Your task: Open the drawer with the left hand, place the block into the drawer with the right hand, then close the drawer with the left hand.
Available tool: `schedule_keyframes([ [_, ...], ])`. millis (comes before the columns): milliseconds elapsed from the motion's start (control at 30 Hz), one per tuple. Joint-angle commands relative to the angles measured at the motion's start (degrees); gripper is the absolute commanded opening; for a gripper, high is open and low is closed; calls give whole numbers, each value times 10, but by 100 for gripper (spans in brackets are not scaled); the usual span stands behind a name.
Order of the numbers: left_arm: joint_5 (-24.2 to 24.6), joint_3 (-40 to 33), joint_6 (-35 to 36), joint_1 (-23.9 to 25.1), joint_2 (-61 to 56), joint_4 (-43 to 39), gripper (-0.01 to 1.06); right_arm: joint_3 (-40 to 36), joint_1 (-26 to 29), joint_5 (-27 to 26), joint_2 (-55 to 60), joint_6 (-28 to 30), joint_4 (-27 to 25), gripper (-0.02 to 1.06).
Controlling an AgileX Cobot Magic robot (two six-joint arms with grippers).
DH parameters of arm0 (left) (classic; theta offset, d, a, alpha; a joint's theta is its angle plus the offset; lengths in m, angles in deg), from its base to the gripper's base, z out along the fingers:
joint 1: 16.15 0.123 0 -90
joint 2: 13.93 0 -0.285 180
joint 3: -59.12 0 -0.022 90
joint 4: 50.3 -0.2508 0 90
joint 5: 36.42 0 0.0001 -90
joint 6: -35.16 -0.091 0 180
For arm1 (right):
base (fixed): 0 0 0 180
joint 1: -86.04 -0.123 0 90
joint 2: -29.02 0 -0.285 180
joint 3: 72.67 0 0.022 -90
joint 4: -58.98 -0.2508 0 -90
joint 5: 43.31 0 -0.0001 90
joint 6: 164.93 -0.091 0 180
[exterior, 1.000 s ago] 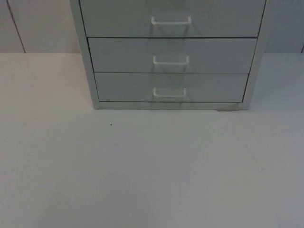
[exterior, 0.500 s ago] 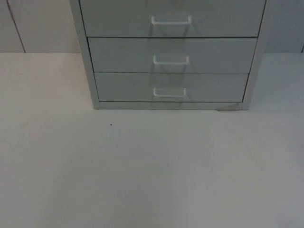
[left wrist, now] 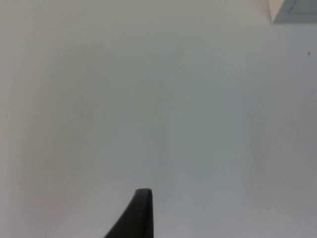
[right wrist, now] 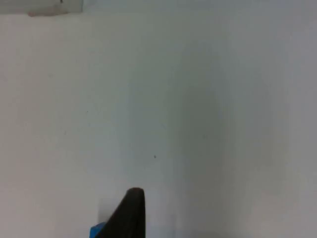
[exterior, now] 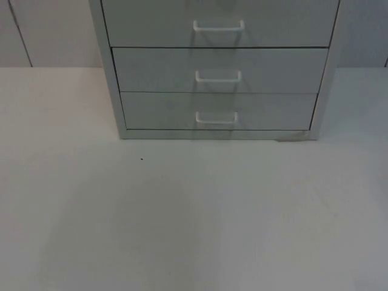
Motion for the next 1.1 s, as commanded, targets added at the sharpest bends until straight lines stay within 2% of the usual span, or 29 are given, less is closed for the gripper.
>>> schedule_keyframes([
  [0, -9, 4, -4, 1, 26, 5, 105, 5, 3, -8, 16, 6, -1, 105],
  [433, -24, 4, -34, 1, 81, 25, 105, 5, 3, 1, 19, 6, 1, 105],
  [533, -26, 4, -61, -2, 91, 43, 103, 5, 3, 1, 19, 6, 1, 105],
  [600, -25, 12, -68, -15, 104, 51, 98, 5, 3, 1, 19, 6, 1, 105],
  [700, -24, 30, -73, -52, 131, 53, 87, 5, 3, 1, 19, 6, 1, 105],
  [733, -24, 30, -73, -52, 131, 53, 87, 5, 3, 1, 19, 6, 1, 105],
  [933, -26, 91, -86, -182, 225, 51, 86, 5, 3, 1, 19, 6, 1, 105],
  [967, -26, 91, -86, -182, 225, 51, 86, 5, 3, 1, 19, 6, 1, 105],
  [1067, -24, 127, -100, -248, 280, 51, 83, 5, 3, 1, 19, 6, 1, 105],
])
